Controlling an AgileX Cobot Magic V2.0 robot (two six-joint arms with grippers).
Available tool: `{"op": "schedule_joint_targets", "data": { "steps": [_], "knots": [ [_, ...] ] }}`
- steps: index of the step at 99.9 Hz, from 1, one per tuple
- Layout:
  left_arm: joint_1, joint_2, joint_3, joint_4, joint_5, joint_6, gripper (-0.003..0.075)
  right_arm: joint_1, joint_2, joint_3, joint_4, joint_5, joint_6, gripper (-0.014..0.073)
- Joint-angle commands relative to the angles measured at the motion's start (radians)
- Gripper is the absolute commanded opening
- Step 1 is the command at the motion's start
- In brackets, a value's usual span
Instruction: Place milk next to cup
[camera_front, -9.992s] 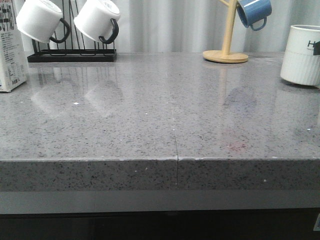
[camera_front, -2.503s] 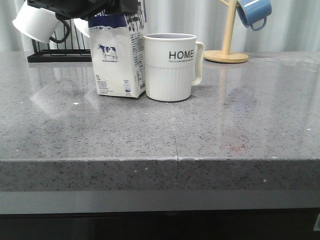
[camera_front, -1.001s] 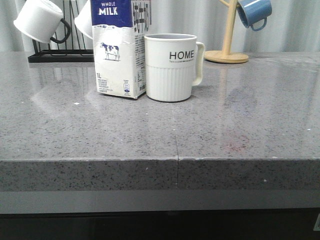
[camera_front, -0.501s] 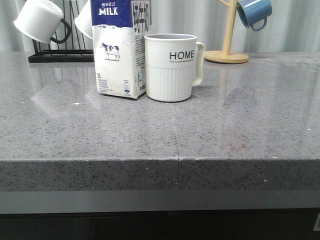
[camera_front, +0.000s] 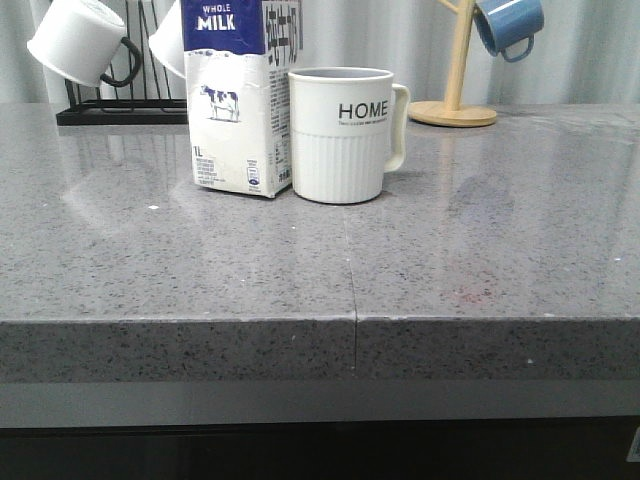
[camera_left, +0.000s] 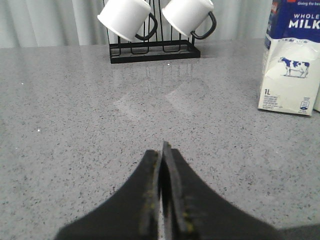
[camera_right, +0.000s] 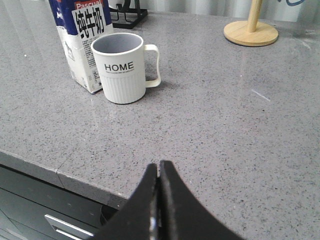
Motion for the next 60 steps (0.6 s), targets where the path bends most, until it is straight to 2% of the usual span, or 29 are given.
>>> {"op": "schedule_joint_targets", "data": {
  "steps": [1, 18, 27, 33, 60],
  "knots": [
    [0.001, -0.004, 0.022, 0.004, -0.136, -0.009, -0.0021, 0.001, 0.009, -0.025, 0.003, -0.075, -0.002, -0.0076],
    [0.001, -0.086, 0.153, 0.156, -0.243, -0.159, -0.0021, 0.001, 0.009, -0.025, 0.003, -0.075, -0.002, -0.0076],
    [0.001, -0.084, 0.234, 0.185, -0.350, -0.171, -0.0021, 0.001, 0.009, -0.025, 0.003, -0.075, -0.002, -0.0076],
    [0.001, -0.085, 0.224, 0.180, -0.266, -0.169, -0.0021, 0.001, 0.009, -0.025, 0.003, -0.076, -0.002, -0.0076],
    [0.001, -0.085, 0.228, 0.159, -0.246, -0.169, -0.0021, 0.001, 0.009, -0.025, 0.003, -0.075, -0.002, -0.0076]
  ]
}}
